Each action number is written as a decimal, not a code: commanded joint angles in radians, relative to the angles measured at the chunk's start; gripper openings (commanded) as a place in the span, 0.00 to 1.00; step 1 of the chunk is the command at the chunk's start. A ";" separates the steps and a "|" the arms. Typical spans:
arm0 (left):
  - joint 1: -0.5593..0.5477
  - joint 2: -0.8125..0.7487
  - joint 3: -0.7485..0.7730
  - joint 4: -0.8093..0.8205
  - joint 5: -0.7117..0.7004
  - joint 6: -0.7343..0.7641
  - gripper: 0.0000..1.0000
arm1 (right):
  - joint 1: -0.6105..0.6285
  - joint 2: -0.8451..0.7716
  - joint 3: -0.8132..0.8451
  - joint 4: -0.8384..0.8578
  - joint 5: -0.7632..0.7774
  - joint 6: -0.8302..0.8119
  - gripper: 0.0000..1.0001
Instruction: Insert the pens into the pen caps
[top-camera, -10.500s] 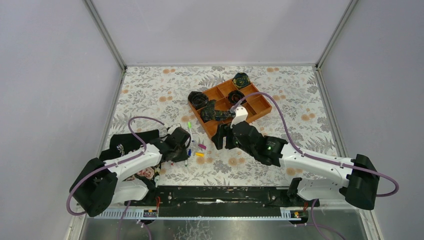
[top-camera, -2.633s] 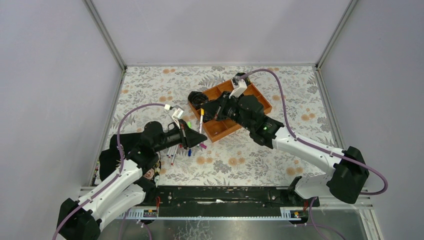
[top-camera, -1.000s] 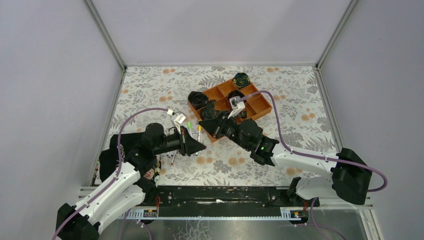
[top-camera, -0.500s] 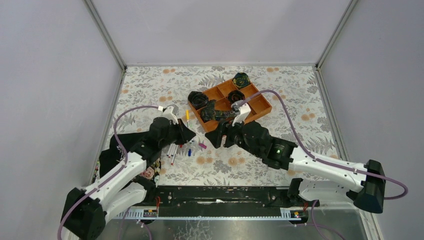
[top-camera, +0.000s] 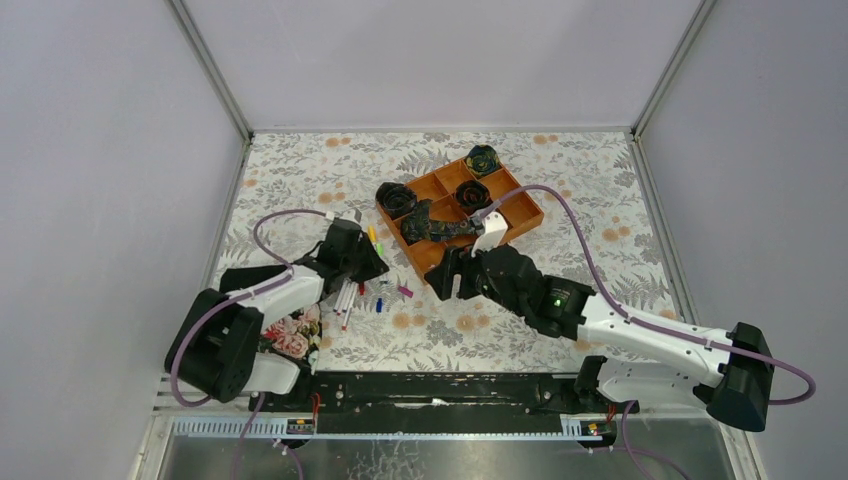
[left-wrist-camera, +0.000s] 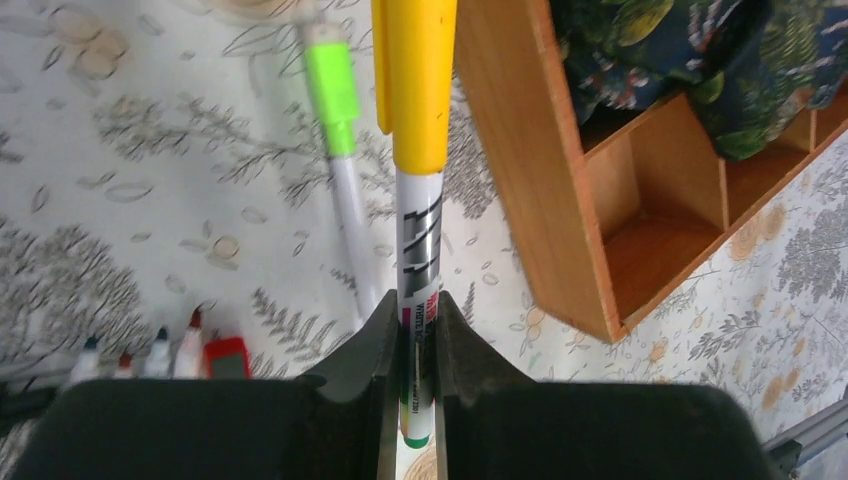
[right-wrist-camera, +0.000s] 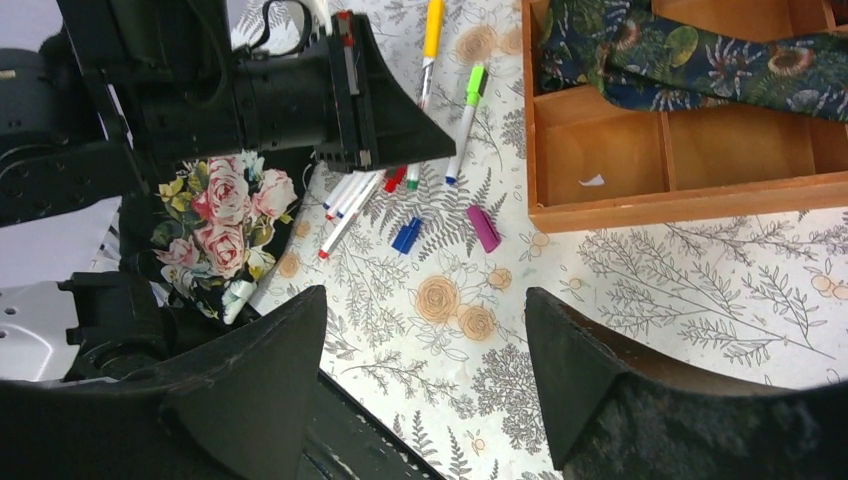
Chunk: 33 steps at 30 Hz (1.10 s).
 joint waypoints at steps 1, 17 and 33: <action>0.005 0.068 0.065 0.136 0.047 0.010 0.11 | -0.008 -0.009 -0.012 -0.003 0.030 0.019 0.78; 0.006 -0.104 0.051 -0.174 -0.242 0.018 0.43 | -0.008 0.135 0.022 0.035 -0.048 -0.012 0.74; -0.006 -0.356 -0.151 -0.397 -0.313 -0.176 0.21 | -0.008 0.224 0.021 0.108 -0.126 0.010 0.71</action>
